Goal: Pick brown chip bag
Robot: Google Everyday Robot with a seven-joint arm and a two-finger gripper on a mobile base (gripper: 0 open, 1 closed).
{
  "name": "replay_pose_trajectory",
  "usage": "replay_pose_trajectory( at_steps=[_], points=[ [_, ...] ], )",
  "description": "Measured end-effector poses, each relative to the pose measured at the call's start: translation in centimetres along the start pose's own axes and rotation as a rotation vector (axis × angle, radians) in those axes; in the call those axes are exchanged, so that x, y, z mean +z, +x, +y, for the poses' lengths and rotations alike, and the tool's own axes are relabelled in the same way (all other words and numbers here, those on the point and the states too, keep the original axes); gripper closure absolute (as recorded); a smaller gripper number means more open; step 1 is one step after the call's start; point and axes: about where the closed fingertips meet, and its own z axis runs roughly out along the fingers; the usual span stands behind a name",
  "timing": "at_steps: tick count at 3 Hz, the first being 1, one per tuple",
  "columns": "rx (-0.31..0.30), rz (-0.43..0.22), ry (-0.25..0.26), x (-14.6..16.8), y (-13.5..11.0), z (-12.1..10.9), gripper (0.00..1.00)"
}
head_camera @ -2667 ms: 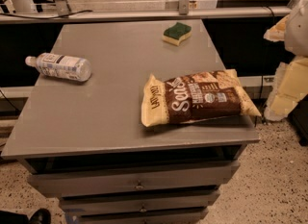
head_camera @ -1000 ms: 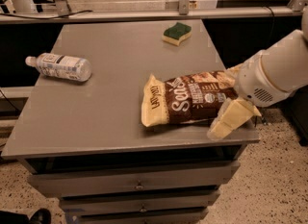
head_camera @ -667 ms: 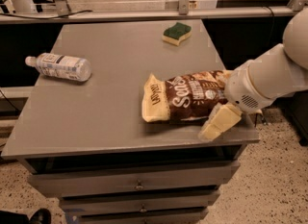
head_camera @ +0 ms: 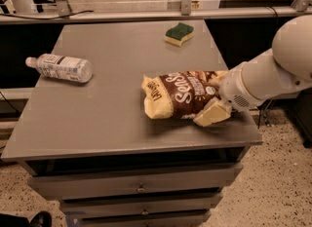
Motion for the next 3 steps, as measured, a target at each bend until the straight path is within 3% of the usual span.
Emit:
replay_pose_trajectory(
  at_steps=[2,3],
  points=[
    [0.010,0.000,0.002,-0.34,-0.53,-1.00,0.84],
    [0.011,0.000,0.002,-0.45,-0.59,-1.02,1.00]
  ],
)
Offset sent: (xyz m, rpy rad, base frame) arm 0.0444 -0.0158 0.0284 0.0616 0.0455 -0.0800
